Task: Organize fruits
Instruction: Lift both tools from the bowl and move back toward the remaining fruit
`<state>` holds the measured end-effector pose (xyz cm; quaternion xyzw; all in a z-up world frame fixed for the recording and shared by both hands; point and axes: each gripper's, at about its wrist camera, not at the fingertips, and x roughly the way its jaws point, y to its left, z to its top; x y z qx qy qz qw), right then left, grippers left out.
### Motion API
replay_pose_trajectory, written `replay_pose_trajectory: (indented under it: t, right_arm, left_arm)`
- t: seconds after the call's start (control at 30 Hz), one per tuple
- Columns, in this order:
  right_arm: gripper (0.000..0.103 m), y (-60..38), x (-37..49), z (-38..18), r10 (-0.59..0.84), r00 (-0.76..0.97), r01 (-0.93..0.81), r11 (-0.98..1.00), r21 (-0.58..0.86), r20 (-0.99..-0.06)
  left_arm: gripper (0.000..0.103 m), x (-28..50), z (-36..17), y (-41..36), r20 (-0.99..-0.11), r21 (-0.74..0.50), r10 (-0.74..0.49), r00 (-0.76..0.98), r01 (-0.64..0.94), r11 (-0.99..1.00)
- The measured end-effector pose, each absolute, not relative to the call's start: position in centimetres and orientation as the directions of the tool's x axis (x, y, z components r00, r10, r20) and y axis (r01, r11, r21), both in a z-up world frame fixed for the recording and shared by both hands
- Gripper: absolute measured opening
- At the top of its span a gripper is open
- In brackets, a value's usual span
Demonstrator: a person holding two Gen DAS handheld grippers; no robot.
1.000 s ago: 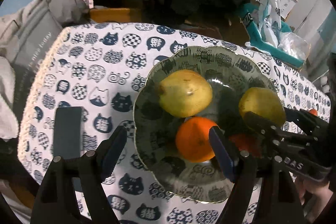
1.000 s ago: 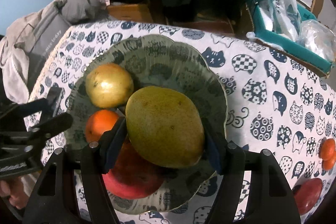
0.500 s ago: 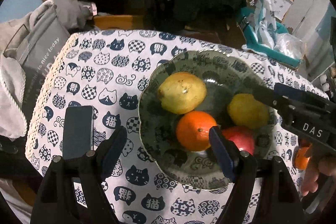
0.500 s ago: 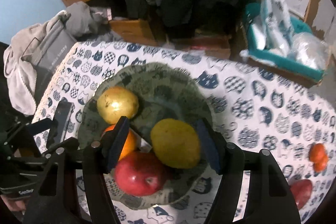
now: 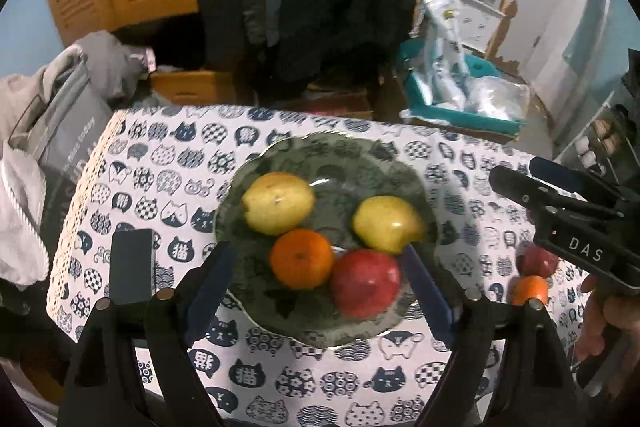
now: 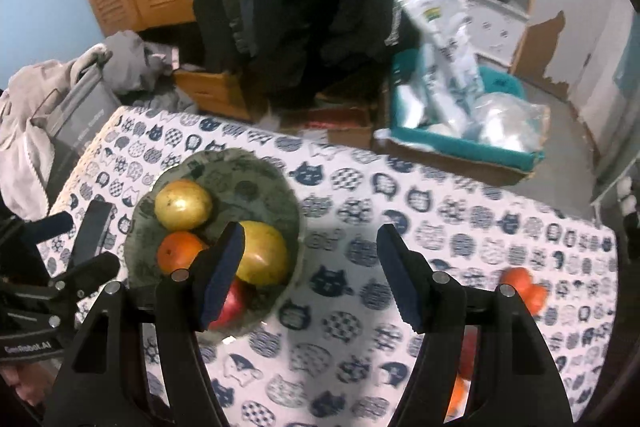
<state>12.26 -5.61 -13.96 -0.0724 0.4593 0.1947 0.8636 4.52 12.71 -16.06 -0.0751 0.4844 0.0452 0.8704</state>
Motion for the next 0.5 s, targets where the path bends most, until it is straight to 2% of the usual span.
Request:
replay_pose_trajectory:
  t: [0.17, 0.27, 0.5]
  right_arm:
    - [0.069, -8.0, 10.8, -11.8, 0.246, 0.55, -0.382, 0.924, 0.021, -0.798]
    - [0.074, -9.4, 9.8, -10.5, 0.231, 0.578, -0.368, 0.93, 0.002, -0.782]
    - [0.077, -12.1, 7.6, -8.2, 0.242, 0.624, -0.362, 0.932, -0.001, -0.743]
  left_arm:
    - [0.086, 3.7, -14.1, 11.2, -0.824, -0.099, -0.008, 0.567, -0.13, 0.987]
    - [0.086, 3.1, -13.2, 10.5, -0.809, -0.101, -0.01, 0.587, -0.123, 0.987]
    - [0.09, 2.0, -11.0, 8.7, -0.774, -0.088, 0.004, 0.634, -0.114, 0.99]
